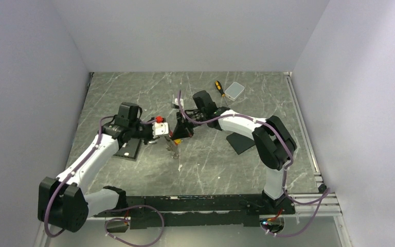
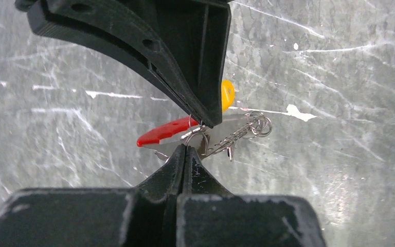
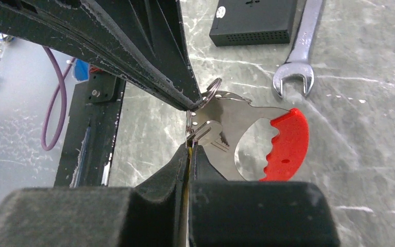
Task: Remove the keys from the keyring
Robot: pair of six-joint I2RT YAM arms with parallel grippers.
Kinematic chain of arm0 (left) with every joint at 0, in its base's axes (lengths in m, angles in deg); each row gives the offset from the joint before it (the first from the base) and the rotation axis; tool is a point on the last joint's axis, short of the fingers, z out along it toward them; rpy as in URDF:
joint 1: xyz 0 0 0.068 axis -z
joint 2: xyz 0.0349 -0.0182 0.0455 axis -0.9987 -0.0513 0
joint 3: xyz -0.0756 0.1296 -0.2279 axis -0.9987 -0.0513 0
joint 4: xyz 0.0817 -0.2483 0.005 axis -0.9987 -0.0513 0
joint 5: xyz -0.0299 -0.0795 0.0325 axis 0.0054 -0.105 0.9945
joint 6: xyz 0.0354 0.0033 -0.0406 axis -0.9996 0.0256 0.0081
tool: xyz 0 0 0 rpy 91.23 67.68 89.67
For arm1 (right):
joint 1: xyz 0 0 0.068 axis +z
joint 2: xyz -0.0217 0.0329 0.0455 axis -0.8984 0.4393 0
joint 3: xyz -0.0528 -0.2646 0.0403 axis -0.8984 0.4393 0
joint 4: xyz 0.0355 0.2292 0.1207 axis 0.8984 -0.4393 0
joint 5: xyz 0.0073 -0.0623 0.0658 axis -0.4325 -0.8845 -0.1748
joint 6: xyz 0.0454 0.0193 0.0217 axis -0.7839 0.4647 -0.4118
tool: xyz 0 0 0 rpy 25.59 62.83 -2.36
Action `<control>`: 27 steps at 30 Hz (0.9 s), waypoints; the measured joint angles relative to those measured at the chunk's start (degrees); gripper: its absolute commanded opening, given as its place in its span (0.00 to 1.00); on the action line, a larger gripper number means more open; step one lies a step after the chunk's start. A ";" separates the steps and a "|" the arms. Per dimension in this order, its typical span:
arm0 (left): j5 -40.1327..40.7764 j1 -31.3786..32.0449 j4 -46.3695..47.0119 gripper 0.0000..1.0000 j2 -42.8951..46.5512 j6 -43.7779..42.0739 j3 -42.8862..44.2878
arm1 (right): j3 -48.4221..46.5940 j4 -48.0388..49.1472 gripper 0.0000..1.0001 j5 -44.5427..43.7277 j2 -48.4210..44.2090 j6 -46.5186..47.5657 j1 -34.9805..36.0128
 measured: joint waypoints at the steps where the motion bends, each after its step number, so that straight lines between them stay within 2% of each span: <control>1: 0.09 -0.48 0.74 0.00 1.16 1.79 -1.18 | -0.15 0.44 0.00 0.20 0.46 -0.44 0.31; 6: 1.44 -2.54 2.89 0.00 4.96 9.44 -5.05 | -0.83 2.95 0.00 0.24 2.45 -2.19 2.23; 10: 2.32 -3.50 0.61 0.00 5.20 10.67 -6.62 | -0.98 3.96 0.00 0.81 4.90 -4.13 3.41; 15: 2.27 -4.20 -1.77 0.00 6.80 6.88 -8.46 | -0.98 5.62 0.00 1.88 6.69 -6.32 4.35; 21: 1.18 -4.42 -4.35 0.00 8.96 -1.51 -10.38 | -0.85 6.29 0.00 2.71 7.61 -7.54 5.16; 27: 4.63 -1.44 -6.86 0.00 7.76 -4.92 -13.81 | 1.03 4.94 0.00 1.22 8.66 -6.93 4.26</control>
